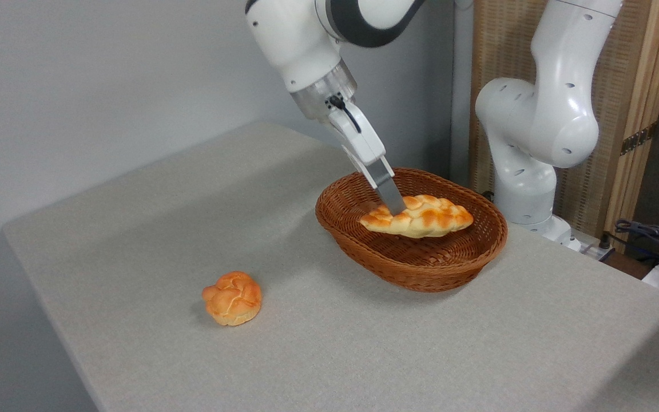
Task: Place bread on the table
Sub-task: 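Close the gripper on the braided loaf and lift it from the basket, then carry the loaf out of the basket and lower it beside the bun, then open the gripper to release the loaf and raise it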
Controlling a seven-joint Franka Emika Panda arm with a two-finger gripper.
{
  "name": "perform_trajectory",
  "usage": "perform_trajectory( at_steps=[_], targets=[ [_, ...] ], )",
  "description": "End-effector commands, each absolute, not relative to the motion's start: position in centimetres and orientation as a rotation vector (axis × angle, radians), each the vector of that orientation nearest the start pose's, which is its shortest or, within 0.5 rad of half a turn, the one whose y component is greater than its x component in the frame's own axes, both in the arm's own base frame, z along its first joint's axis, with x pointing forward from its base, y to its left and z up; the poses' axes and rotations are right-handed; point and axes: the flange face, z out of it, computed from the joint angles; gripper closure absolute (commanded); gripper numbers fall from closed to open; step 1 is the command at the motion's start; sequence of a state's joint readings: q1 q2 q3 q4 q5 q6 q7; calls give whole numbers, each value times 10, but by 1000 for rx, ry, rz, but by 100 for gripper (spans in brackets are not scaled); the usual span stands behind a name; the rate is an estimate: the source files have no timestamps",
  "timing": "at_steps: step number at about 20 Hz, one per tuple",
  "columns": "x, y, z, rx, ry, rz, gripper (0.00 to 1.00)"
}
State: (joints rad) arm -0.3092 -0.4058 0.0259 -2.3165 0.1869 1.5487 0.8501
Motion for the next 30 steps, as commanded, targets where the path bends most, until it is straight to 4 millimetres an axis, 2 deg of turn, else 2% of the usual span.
perform_trajectory(
  at_steps=[1,3,5,7,9,13,15,16,17,18,19,22,25,28,30],
  targets=[
    [393,-69,514,-2552,1678,530,93],
    [418,-47,537,-2618,1629,447,93],
    [458,-32,562,-2686,1542,361,92],
    [494,-13,574,-2729,1444,311,91],
    [521,3,567,-2764,1387,292,90],
    [566,13,519,-2841,1223,221,88],
    [576,9,497,-2841,1212,249,58],
    [580,6,488,-2838,1213,268,33],
    [582,4,482,-2837,1206,268,18],
    [584,4,480,-2834,1206,265,14],
    [588,3,474,-2835,1198,262,4],
    [604,-1,446,-2836,1165,228,0],
    [608,-4,442,-2873,1116,186,0],
    [609,-2,453,-2874,1110,153,0],
    [612,2,487,-2899,1090,43,0]
  ],
)
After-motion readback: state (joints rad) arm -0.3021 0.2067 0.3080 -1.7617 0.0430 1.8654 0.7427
